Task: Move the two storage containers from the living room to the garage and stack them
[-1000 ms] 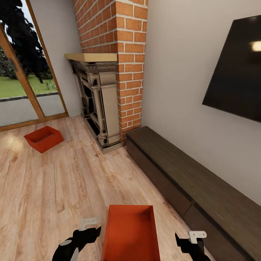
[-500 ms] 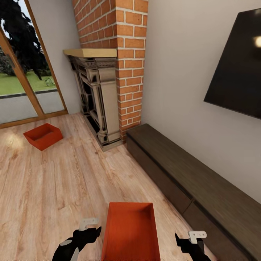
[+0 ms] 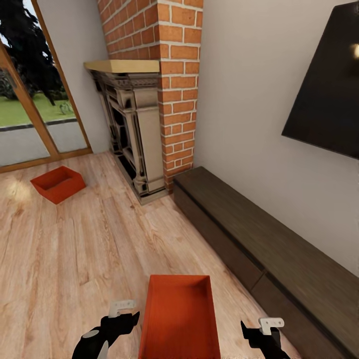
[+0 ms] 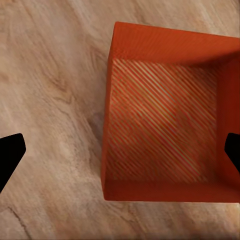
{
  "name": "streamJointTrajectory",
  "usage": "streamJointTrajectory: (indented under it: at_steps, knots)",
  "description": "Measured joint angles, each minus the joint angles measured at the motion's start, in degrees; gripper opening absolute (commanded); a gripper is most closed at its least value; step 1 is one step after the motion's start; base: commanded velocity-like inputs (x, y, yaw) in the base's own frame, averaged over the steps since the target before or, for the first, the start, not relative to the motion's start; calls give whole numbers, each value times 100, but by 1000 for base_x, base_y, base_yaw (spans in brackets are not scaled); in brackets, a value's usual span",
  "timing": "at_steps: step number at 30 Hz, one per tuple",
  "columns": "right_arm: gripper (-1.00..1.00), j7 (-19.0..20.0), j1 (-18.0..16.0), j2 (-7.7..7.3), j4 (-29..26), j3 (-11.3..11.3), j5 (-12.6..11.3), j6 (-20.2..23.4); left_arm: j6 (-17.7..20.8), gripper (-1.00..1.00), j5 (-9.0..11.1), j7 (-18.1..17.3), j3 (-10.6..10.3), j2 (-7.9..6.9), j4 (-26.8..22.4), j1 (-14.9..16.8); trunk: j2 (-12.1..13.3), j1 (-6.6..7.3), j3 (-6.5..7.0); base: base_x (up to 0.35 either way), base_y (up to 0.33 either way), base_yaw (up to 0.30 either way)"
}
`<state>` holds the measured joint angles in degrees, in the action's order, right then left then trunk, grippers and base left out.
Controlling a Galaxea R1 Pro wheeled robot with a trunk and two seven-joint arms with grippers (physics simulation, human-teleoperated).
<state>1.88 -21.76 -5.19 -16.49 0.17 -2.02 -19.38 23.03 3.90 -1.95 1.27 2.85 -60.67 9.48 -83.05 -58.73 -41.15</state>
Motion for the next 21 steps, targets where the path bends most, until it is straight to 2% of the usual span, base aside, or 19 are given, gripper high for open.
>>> streamJointTrajectory:
  at_steps: [11,21]
  knots:
    - [100,3,0,2,1,0,-4,0,0,100,0,-1,0,1,2,0,0,0,-95,0,0,-146]
    - [100,2,-1,2,1,0,2,1,0,100,0,0,0,1,0,1,0,0,-186,0,0,-19]
